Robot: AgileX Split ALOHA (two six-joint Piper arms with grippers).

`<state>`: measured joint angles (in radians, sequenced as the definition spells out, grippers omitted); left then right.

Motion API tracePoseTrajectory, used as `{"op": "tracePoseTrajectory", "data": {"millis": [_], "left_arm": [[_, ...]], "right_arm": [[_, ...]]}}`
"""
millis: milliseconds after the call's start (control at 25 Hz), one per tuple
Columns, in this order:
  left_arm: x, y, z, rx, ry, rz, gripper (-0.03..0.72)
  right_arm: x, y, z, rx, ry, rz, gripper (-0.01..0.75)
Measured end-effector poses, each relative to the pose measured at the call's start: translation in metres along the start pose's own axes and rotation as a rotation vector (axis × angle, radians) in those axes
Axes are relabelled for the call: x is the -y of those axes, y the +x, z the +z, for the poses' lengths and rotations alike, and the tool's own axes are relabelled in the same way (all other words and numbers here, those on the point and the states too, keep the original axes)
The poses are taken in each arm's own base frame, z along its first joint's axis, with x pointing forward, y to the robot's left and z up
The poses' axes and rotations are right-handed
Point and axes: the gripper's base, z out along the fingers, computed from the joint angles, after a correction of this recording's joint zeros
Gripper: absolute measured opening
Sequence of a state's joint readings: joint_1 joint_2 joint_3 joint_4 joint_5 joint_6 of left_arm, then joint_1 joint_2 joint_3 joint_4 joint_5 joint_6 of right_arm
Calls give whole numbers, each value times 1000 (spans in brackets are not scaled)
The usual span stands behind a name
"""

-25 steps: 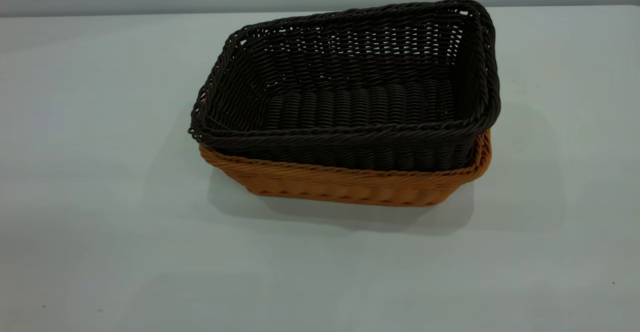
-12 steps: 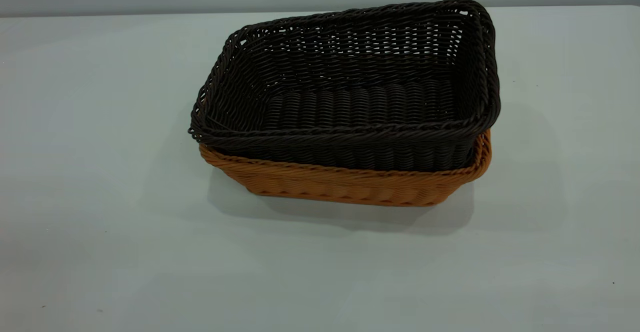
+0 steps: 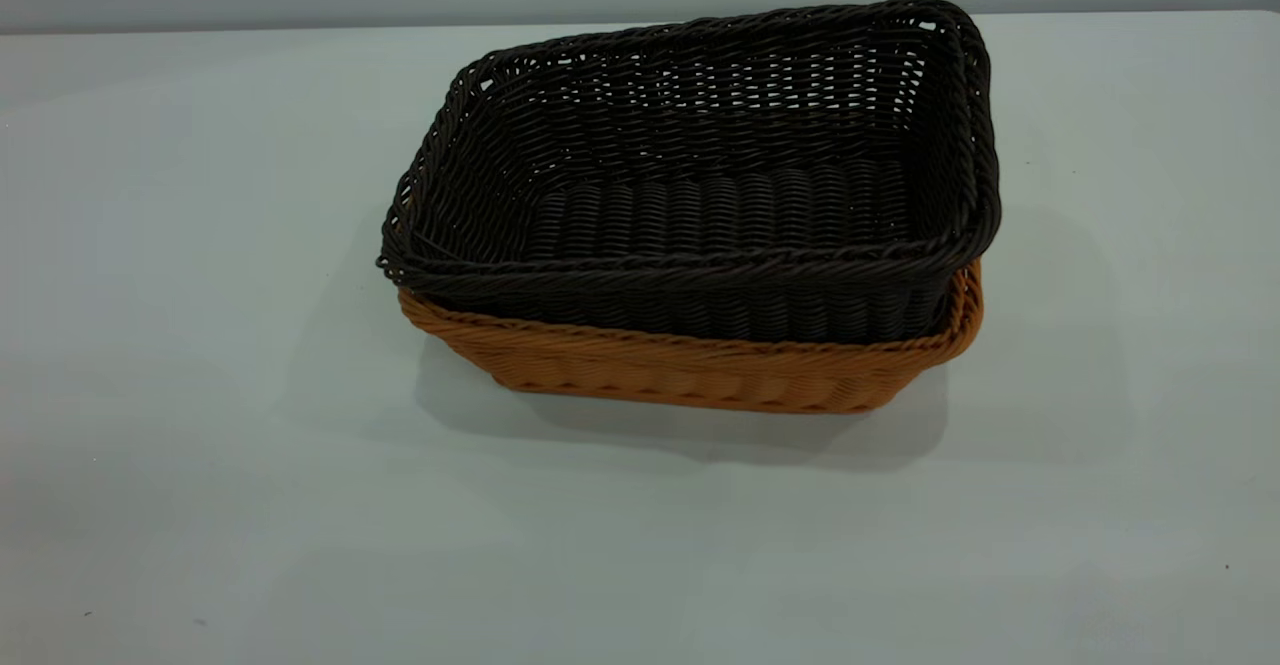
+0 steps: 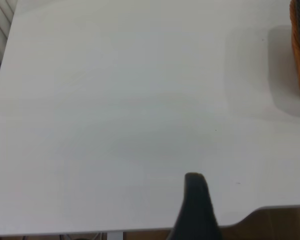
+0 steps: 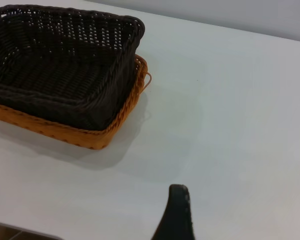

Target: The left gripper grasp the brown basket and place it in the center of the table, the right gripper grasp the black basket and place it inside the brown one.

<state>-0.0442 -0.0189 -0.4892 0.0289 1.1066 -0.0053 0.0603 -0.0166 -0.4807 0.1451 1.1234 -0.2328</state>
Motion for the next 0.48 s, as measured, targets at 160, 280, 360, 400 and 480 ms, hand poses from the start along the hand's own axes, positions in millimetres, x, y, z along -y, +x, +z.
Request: {"op": "tracePoseTrajectory", "data": {"millis": [160, 280, 360, 400, 480], "left_arm": [[0, 0, 0, 0, 0, -1, 498], [0, 0, 0, 0, 0, -1, 498], [0, 0, 0, 0, 0, -2, 498], [0, 0, 0, 0, 0, -2, 498], [0, 0, 0, 0, 0, -2, 498]], "right_arm": [[0, 0, 0, 0, 0, 0, 572], [0, 0, 0, 0, 0, 0, 572], [0, 0, 0, 0, 0, 0, 572], [0, 0, 0, 0, 0, 9, 572], [1, 0, 0, -2, 9, 46, 572]]}}
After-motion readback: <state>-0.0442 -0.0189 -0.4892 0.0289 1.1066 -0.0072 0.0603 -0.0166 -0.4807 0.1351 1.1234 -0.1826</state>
